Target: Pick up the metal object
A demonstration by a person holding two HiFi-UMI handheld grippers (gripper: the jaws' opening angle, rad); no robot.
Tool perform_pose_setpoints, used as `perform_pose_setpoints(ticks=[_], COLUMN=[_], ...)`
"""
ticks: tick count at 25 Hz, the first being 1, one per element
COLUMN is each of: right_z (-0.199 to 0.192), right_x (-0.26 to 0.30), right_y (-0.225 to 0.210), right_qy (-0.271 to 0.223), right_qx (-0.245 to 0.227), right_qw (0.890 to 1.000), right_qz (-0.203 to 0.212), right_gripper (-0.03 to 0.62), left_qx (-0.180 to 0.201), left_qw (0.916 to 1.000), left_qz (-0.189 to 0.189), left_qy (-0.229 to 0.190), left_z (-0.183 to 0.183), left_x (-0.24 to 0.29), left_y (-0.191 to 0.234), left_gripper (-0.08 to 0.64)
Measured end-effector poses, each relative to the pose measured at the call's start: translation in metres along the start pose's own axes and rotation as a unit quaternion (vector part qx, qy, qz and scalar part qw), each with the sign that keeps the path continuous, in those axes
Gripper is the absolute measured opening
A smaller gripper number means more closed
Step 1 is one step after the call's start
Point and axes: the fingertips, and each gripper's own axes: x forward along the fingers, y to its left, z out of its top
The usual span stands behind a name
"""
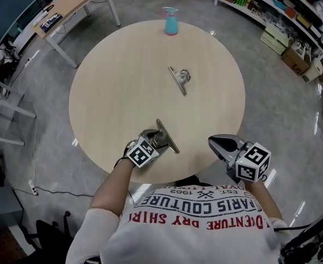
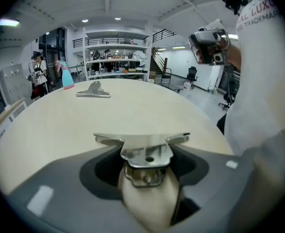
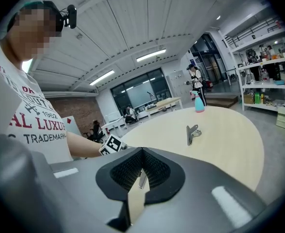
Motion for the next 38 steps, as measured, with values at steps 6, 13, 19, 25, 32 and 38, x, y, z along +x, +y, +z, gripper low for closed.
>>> perform_pose_setpoints(ticks=[6, 13, 19, 25, 32, 38], right_z=[0.000, 0.024, 0.054, 0.056, 0.031, 0.021], right_x=[0.001, 0.002, 0.004, 0.014, 0.010, 0.003], right_y=[0.003, 0.019, 0.043, 0.073, 0.089, 0.123], right_qy=[-0.002, -0.026, -0.064, -0.066, -0.056, -0.059], right_qx=[-0.005, -0.032, -0.070, -0.091, -0.077, -0.081], right_qw=[1.000, 0.999, 0.995, 0.993, 0.995, 0.995], right_qz=[-0.002, 0.000, 0.014, 0.031, 0.024, 0.025], right_gripper=[0.002, 0.002, 0.002, 0.002, 0.002, 0.002], left_qx=[-0.029, -0.123, -0.108, -0.118, -0.134, -0.129], left_qw=[0.9993, 0.9756, 0.9491, 0.9398, 0.9355, 0.9349], left_qz=[0.013, 0.044, 0.070, 0.077, 0.071, 0.087], left_qy=[-0.019, -0.177, -0.288, -0.312, -0.319, -0.319], left_z=[0.003, 0.081, 0.145, 0.136, 0.107, 0.089], left_x=[0.001, -0.087, -0.195, -0.232, -0.237, -0.257], left_y=[0.001, 0.000, -0.026, -0.041, -0.062, -0.079], left_gripper=[0.287, 0.287, 0.287, 0.286, 0.287, 0.286])
